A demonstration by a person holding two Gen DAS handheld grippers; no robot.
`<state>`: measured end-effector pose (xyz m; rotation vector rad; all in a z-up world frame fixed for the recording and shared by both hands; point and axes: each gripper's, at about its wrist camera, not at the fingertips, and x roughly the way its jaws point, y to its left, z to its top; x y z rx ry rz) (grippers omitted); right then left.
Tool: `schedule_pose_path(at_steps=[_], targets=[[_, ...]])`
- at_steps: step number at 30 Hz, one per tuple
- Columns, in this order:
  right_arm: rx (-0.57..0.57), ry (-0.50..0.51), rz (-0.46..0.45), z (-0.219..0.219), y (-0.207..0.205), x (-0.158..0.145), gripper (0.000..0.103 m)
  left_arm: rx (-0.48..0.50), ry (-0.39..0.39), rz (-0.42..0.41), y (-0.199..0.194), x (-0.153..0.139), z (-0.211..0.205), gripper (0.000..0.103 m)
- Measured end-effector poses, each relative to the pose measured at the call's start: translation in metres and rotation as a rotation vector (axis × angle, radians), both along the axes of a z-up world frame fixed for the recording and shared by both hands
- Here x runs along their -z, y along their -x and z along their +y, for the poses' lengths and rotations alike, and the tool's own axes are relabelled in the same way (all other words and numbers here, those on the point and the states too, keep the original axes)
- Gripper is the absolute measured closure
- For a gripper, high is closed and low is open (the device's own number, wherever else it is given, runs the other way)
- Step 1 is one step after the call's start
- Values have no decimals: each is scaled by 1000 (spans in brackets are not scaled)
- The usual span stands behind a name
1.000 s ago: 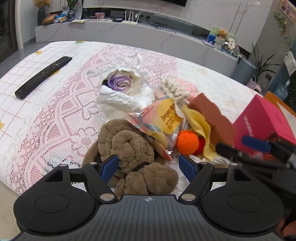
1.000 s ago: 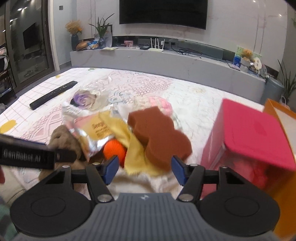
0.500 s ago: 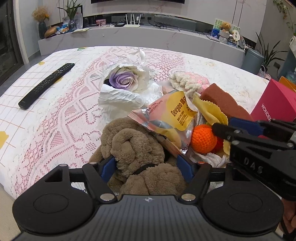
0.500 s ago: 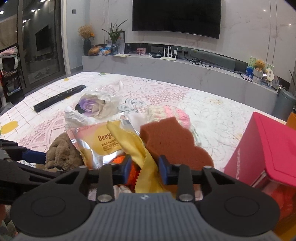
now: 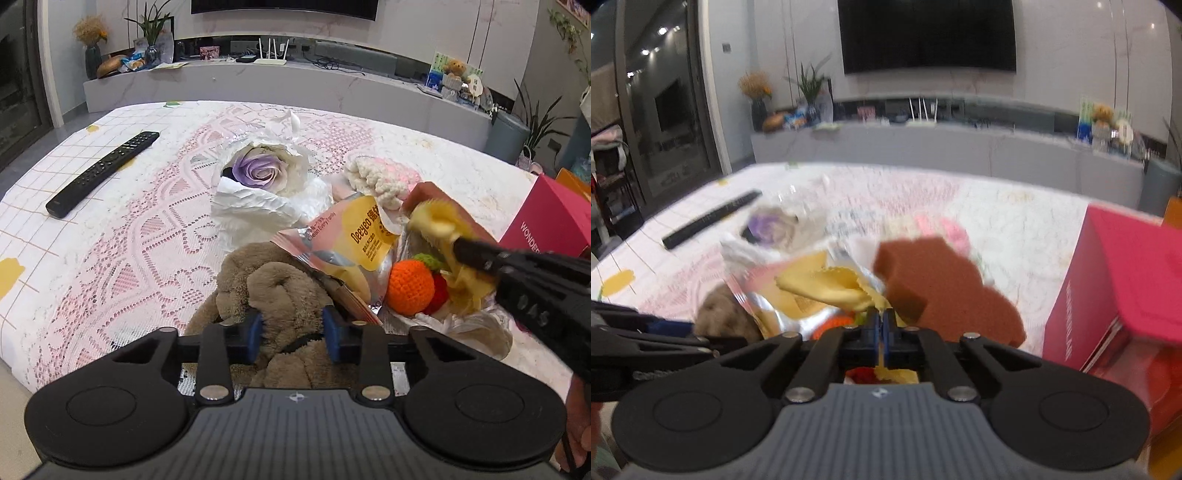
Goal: Organize soft objects
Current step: 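Grasp the brown teddy bear with the left tool while the right tool grasps the yellow cloth, then carry the teddy bear and yellow cloth into the orange shoebox and release both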
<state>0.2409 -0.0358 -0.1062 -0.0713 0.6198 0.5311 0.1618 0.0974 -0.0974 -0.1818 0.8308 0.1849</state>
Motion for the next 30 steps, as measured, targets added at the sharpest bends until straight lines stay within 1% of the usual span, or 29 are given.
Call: schedule_pose_path(at_steps=[2,6,9,12,14,16,19,24,30], targets=[[13,-9,-32,-2,4,-7,103,-7,-2,-16,5,-3,1,70],[35,-56,-49,-12,13,-18,103,-36,6,-72,17,-13,8,73],[44,-97,-53,-19,21,-26,103,-48,17,-115,28,-21,12,74],[38,-128,-61,-25,31,-34,103,-60,20,-168,41,-32,14,74],[21,-172,-70,-30,38,-40,103,-63,16,-207,49,-40,14,74],[11,-195,-76,-31,45,-47,103,-64,14,-236,55,-48,14,74],[2,-230,-67,-37,50,-58,103,-52,40,-264,65,-60,13,74],[7,-292,-49,-52,68,-73,103,5,66,-275,79,-72,1,74],[37,-337,-40,-75,96,-85,103,76,53,-296,93,-91,-19,74]])
